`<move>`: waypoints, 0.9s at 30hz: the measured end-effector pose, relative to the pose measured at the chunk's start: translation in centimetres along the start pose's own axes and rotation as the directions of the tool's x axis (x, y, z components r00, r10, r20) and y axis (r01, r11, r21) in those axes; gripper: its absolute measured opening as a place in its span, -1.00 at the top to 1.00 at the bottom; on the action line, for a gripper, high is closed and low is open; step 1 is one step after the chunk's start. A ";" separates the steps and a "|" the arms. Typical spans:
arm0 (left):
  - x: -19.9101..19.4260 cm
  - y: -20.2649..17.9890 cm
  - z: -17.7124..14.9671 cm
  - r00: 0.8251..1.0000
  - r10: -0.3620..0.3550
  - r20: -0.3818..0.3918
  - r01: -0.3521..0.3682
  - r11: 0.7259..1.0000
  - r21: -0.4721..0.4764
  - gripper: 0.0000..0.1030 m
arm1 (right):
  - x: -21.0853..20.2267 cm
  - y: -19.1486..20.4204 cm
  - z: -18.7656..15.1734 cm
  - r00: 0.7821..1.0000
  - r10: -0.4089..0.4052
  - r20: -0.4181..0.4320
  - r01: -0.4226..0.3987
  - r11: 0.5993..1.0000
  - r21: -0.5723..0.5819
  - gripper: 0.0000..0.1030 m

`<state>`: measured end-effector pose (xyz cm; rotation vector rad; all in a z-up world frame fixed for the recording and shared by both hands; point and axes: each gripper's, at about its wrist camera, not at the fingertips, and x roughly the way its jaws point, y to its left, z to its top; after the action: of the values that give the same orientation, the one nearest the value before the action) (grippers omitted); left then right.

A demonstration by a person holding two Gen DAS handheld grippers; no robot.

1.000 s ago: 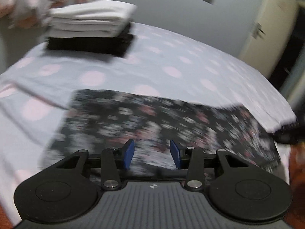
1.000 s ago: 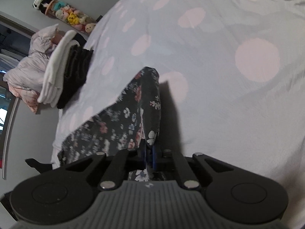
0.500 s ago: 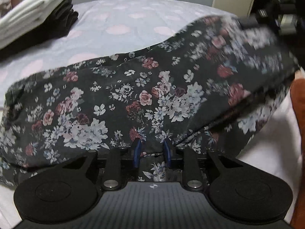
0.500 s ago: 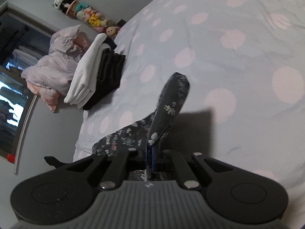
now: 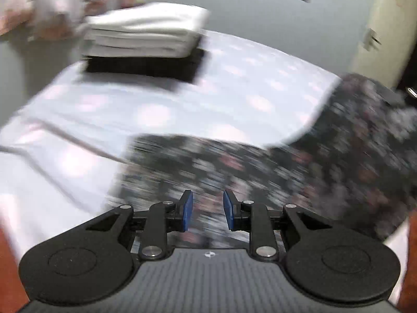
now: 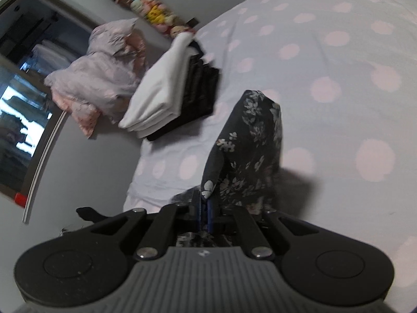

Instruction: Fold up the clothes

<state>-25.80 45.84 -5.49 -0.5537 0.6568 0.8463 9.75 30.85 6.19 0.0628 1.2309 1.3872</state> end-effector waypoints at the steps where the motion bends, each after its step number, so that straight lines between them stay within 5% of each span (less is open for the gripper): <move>1: -0.3 1.7 0.5 1.000 0.024 0.003 -0.024 0.999 -0.032 0.43 | 0.6 1.0 0.0 1.000 0.008 -0.007 -0.008 1.000 -0.011 0.90; 10: 0.4 11.0 0.2 0.999 0.004 0.048 0.013 0.938 -0.345 0.43 | 10.3 9.3 -1.7 0.988 0.076 -0.131 -0.084 0.995 -0.062 0.90; 21: 0.8 12.6 -0.4 0.999 0.023 0.040 -0.005 0.918 -0.397 0.43 | 24.5 11.2 -6.7 0.957 -0.008 -0.289 -0.007 0.999 -0.054 0.90; 25: 0.7 12.4 -0.4 0.999 0.025 0.045 -0.005 0.920 -0.392 0.43 | 27.4 10.1 -8.0 0.948 -0.043 -0.317 0.035 0.999 -0.030 0.88; 27: 0.5 12.2 -0.4 0.998 0.021 0.052 0.001 0.924 -0.383 0.43 | 27.5 10.1 -8.1 0.949 -0.035 -0.315 0.027 0.999 -0.029 0.72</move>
<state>-35.66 52.52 -8.35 -0.8778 0.4431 1.0041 -10.29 49.39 -7.24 -0.2025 1.4715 1.4205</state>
